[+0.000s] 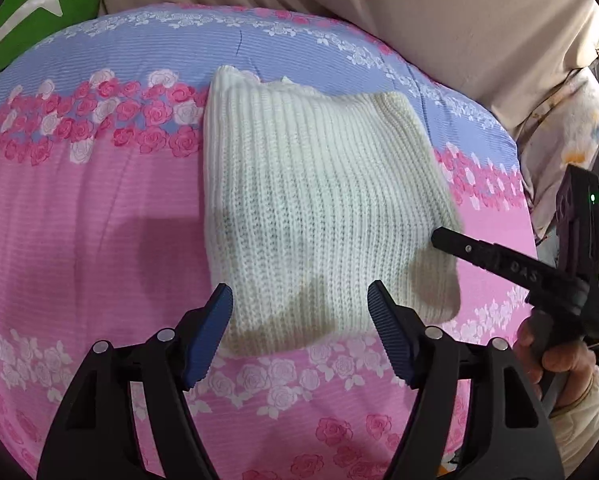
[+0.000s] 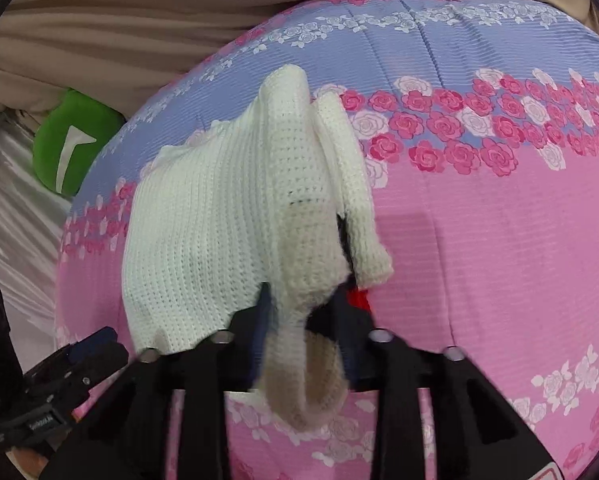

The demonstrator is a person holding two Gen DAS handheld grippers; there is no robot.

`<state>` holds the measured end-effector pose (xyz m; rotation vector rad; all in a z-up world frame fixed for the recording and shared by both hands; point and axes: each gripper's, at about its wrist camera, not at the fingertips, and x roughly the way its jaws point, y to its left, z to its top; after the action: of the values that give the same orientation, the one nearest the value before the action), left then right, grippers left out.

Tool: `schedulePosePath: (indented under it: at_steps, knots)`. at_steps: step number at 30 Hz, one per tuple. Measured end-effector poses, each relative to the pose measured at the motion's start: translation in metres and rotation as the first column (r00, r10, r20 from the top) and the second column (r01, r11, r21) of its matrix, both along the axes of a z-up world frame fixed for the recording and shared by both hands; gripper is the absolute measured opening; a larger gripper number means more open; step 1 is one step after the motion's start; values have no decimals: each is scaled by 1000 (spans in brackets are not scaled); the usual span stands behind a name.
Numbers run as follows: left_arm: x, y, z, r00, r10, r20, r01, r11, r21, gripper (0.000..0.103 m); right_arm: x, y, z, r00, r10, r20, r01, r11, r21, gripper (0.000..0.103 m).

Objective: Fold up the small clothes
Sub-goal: 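Release the sweater and withdraw both tools from it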

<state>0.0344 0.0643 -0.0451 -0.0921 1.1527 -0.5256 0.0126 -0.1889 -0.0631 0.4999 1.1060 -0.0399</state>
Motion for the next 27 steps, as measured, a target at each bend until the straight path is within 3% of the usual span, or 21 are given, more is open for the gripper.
schedulePosePath:
  at_steps: [4,6,8,11,16,22,27]
  knots:
    - [10,-7,-4,998,6,56,-11,996,90,68,4,-4,17,998,-2,62,4,999,-36,15]
    - [14,-14,-20,999,1,49,-9,986,167,68,8,-2,-8,1000,22,-22,-24,994,-107,16]
    - [16,-17,-34,1000,4,27,-9,979,205,67,6,0,-30,997,34,-72,-41,994,-100,19]
    - [8,-16,-36,999,26,20,-30,977,211,67,-6,6,-11,999,-1,-32,-3,992,-128,22]
    - [-16,-19,-22,994,55,97,-77,967,244,68,-46,27,26,996,-15,83,37,962,-271,40]
    - [-47,-37,-16,984,59,168,-104,957,272,68,-88,48,13,993,-23,118,62,940,-336,58]
    - [-64,-49,-18,980,75,184,-125,954,274,68,-97,54,5,994,-5,105,42,934,-355,59]
